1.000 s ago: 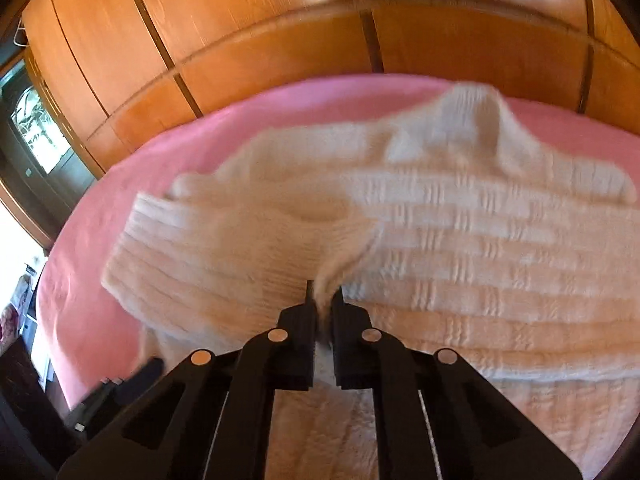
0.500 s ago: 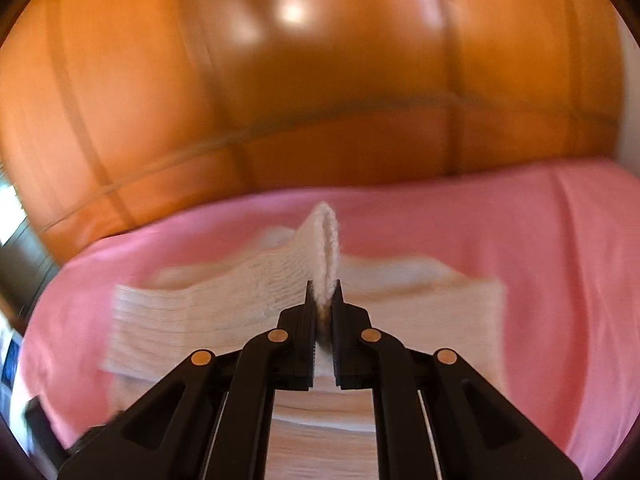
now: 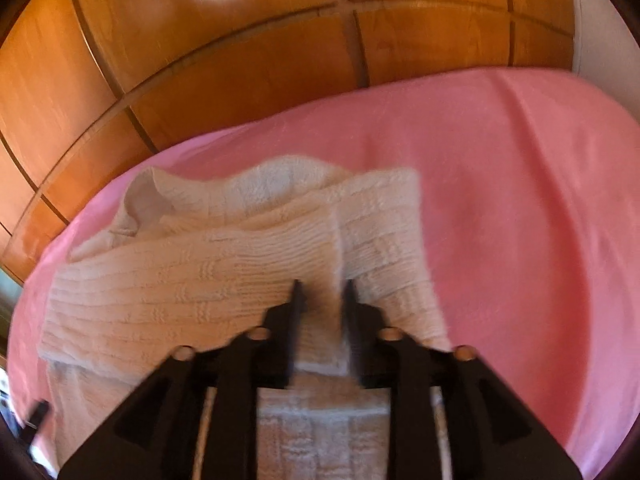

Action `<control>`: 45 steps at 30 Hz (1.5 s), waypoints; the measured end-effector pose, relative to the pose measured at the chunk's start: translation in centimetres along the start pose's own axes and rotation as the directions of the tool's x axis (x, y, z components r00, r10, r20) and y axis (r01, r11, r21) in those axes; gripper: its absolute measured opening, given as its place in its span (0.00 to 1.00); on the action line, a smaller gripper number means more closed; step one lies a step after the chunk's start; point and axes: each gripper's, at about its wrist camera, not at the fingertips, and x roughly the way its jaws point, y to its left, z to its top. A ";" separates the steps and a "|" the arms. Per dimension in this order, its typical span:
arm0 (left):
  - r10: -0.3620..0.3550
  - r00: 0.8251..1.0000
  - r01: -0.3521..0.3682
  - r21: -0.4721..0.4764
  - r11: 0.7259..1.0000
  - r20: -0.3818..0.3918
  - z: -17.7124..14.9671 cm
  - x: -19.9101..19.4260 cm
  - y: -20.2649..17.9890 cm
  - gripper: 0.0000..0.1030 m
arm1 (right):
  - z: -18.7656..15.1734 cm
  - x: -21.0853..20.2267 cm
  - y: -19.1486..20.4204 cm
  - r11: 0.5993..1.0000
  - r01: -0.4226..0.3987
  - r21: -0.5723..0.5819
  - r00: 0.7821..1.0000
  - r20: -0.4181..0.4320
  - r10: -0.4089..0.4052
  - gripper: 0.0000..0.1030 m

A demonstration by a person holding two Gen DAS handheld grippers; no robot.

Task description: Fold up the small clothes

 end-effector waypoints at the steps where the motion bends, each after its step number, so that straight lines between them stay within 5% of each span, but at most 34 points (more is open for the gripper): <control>1: -0.007 1.000 0.007 0.010 1.000 0.015 0.6 -0.3 -0.3 0.56 | -0.1 -0.4 -0.3 1.000 0.001 -0.003 1.000 0.015 -0.001 0.24; 7: -0.045 0.996 0.036 0.118 0.992 0.074 4.9 1.5 -4.2 0.56 | 0.8 -2.2 2.9 0.995 -0.057 -0.086 0.995 0.073 0.063 0.44; 11: 0.037 0.999 -0.034 0.095 0.995 -0.029 5.2 6.8 -3.7 0.56 | 0.3 0.3 5.4 0.987 -0.024 -0.161 0.998 0.046 0.032 0.71; 13: 0.060 0.989 -0.050 0.076 0.996 -0.134 3.5 9.2 -2.1 0.54 | -1.2 3.3 5.0 0.984 0.022 -0.177 1.000 -0.016 -0.025 0.75; 18: 0.023 0.996 -0.019 0.045 0.999 -0.089 2.9 6.5 -0.9 0.53 | -2.2 3.7 4.4 0.982 -0.007 -0.187 0.999 0.030 0.012 0.79; 24: 0.027 0.999 -0.029 -0.063 0.998 -0.025 7.5 5.5 2.3 0.59 | -2.4 3.6 4.0 0.981 -0.016 -0.193 0.999 0.033 0.023 0.83; 28: -0.040 0.990 0.012 -0.206 0.978 -0.133 10.6 9.6 5.1 0.66 | -2.3 3.5 4.1 0.980 -0.022 -0.197 0.999 0.031 0.028 0.85; 30: -0.138 0.970 0.081 -0.266 0.960 -0.200 11.2 11.8 5.5 0.66 | -2.2 3.6 4.2 0.980 -0.023 -0.199 0.999 0.031 0.030 0.86; 31: -0.140 0.968 0.074 -0.297 0.952 -0.209 11.3 12.6 5.8 0.60 | -2.2 3.7 4.3 0.980 -0.025 -0.199 0.999 0.030 0.031 0.86; 32: -0.140 0.972 0.075 -0.313 0.947 -0.190 11.4 12.9 5.9 0.33 | -2.1 3.7 4.3 0.980 -0.026 -0.199 0.999 0.029 0.033 0.86; 33: -0.138 0.975 0.082 -0.300 0.950 -0.172 11.6 13.0 5.7 0.26 | -2.1 3.8 4.3 0.980 -0.026 -0.199 0.999 0.029 0.033 0.87; 36: -0.075 0.996 0.063 -0.206 0.977 -0.054 11.4 10.3 3.9 0.18 | -2.1 3.7 4.5 0.978 -0.012 -0.210 0.999 0.037 0.020 0.87; 38: 0.037 0.999 -0.037 -0.095 0.995 0.000 10.6 9.0 1.9 0.18 | -2.2 3.9 4.7 0.976 0.000 -0.217 0.999 0.037 0.009 0.87; 41: 0.276 0.960 -0.272 0.067 0.960 -0.048 8.8 12.1 0.6 0.18 | -2.4 4.0 5.2 0.972 0.019 -0.233 0.999 0.037 -0.011 0.88; 45: 0.336 0.940 -0.333 0.059 0.941 -0.061 9.3 12.8 0.2 0.26 | -2.5 4.1 5.1 0.974 0.012 -0.226 0.999 0.038 -0.004 0.88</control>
